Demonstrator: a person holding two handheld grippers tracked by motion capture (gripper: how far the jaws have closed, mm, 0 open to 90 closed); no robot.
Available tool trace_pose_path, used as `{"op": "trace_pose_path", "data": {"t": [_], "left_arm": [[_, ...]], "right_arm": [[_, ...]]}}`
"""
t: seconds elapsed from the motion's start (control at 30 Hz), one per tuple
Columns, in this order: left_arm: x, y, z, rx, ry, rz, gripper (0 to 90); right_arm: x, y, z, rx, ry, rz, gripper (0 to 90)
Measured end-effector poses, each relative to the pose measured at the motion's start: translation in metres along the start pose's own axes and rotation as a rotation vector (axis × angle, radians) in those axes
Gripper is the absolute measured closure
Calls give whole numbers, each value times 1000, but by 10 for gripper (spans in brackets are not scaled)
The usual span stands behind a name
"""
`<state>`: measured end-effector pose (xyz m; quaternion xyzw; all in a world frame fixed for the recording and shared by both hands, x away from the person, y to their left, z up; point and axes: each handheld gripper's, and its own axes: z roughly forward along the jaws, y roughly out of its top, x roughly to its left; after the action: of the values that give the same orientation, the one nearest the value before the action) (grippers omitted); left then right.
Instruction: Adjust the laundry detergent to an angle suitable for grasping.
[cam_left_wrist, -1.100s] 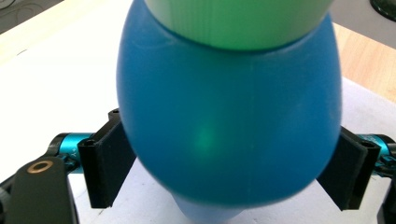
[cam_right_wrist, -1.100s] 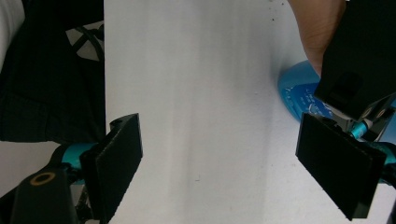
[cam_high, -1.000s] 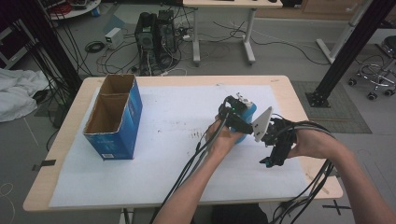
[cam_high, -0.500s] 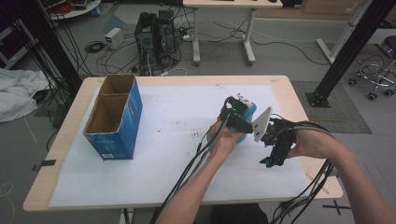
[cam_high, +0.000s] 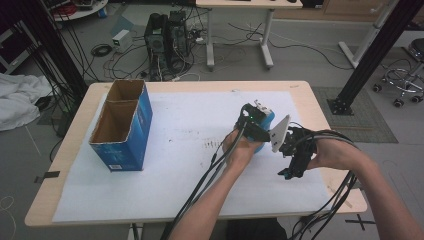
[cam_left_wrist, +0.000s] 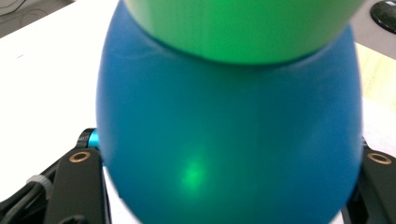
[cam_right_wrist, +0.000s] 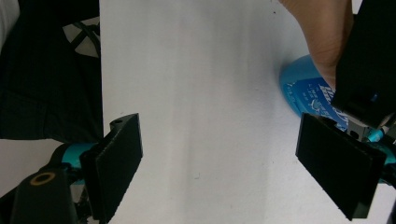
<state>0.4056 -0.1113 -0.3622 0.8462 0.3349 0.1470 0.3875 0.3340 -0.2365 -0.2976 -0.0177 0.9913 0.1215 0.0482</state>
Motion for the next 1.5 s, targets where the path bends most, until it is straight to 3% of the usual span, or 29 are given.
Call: {"op": "trace_pose_path", "data": {"t": [0.07, 0.1, 0.17, 0.4, 0.43, 0.6, 0.63, 0.73, 0.8, 0.87, 1.07, 1.13, 1.2, 1.23, 1.27, 1.3, 1.33, 1.37, 1.4, 1.47, 1.5], "left_arm": [[0, 0, 1, -1, 0, -6, 315], [0, 0, 1, -3, 1, -7, 315], [0, 0, 1, -5, 9, -5, 331], [2, -1, 0, -7, 25, 2, 396], [2, -1, 0, -11, 27, -1, 415], [1, -1, 1, -13, 31, -1, 420], [1, -1, 1, -15, 31, -3, 422], [1, -2, 1, -21, 32, -6, 430], [1, -2, 1, -25, 35, -8, 433], [0, -3, 1, -32, 37, -16, 436], [-2, -4, 0, -40, 44, -7, 441], [-3, -4, 0, -48, 42, -12, 444], [-4, -4, 1, -59, 35, -22, 445], [-2, -5, -1, -44, 44, 5, 445], [-3, -5, -1, -54, 45, 4, 446], [-2, -5, -2, -51, 47, 22, 446], [-2, -5, -3, -52, 42, 24, 447], [-2, -5, -3, -72, 30, 12, 446], [1, -5, -7, -56, 26, 37, 446], [2, -4, -10, -77, 8, 51, 446], [3, -4, -13, -78, 0, 84, 446]], "right_arm": [[0, 0, 0, 0, 0, 1, 138], [-2, -1, 0, 9, 1, -24, 138], [0, -1, 1, 2, 1, 3, 138], [0, -1, 1, 9, 1, 3, 138], [-1, -1, 1, 14, 5, -18, 138], [0, 0, 2, 11, 3, 1, 138], [-2, 0, 2, 19, 6, -21, 138], [0, 0, 2, 14, 2, 4, 138], [-2, -1, 1, 22, 5, -20, 138], [0, -1, 1, 15, 2, 8, 138], [0, -2, 1, 15, 2, 6, 138], [-2, -2, 0, 22, 5, -17, 138], [0, -2, 0, 15, 0, 7, 138], [-4, -3, 0, 21, -1, -54, 138], [-5, -4, 0, 15, -5, -77, 138], [0, -3, 1, -5, -10, 3, 138], [-3, -4, 0, 8, -5, -38, 138], [-1, -4, 1, -5, -7, 1, 138], [-1, -4, 1, -3, -6, 4, 138], [-3, -4, 0, 22, 5, -19, 138], [-1, -3, 0, 11, 2, 8, 138]]}}
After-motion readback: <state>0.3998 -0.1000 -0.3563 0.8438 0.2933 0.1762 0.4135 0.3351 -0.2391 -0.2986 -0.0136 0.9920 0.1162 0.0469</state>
